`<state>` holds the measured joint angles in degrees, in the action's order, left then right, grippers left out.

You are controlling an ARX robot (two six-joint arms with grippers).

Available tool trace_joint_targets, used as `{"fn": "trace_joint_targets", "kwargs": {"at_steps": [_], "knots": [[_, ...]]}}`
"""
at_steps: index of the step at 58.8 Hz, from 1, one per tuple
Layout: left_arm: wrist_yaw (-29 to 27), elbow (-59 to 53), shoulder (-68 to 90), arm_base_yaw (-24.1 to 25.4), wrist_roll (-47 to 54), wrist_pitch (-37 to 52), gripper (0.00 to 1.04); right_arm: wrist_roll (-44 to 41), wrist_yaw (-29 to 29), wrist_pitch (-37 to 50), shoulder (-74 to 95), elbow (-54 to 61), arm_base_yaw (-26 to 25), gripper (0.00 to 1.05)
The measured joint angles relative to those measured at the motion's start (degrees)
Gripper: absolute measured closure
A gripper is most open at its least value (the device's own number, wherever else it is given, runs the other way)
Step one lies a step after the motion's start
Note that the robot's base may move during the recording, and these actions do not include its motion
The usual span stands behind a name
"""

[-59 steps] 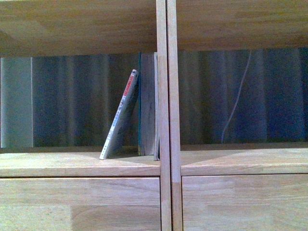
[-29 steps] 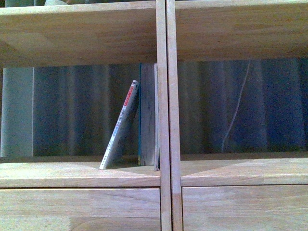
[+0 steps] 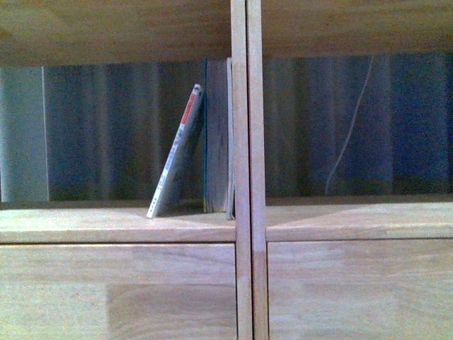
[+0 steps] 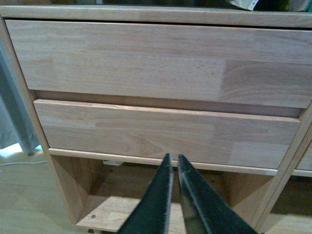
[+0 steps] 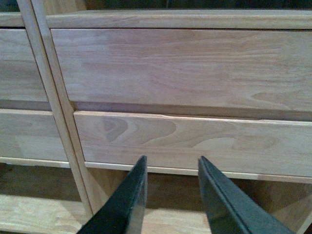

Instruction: Organize books on shelf

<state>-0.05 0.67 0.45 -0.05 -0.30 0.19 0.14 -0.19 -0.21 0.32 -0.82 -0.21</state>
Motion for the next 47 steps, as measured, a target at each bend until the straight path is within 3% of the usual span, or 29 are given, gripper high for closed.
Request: {"fn": "trace_joint_targets", "kwargs": {"at_steps": [21, 29, 47], "knots": [[0.0, 0.0, -0.1, 0.0, 0.0, -0.1, 0.28, 0.0, 0.0, 0.0, 0.0, 0.0, 0.0, 0.07], [0.0, 0.0, -0.1, 0.0, 0.0, -0.1, 0.06, 0.0, 0.0, 0.0, 0.0, 0.0, 0.0, 0.07], [0.0, 0.0, -0.1, 0.0, 0.0, -0.1, 0.07, 0.0, 0.0, 0.0, 0.0, 0.0, 0.0, 0.07]]}}
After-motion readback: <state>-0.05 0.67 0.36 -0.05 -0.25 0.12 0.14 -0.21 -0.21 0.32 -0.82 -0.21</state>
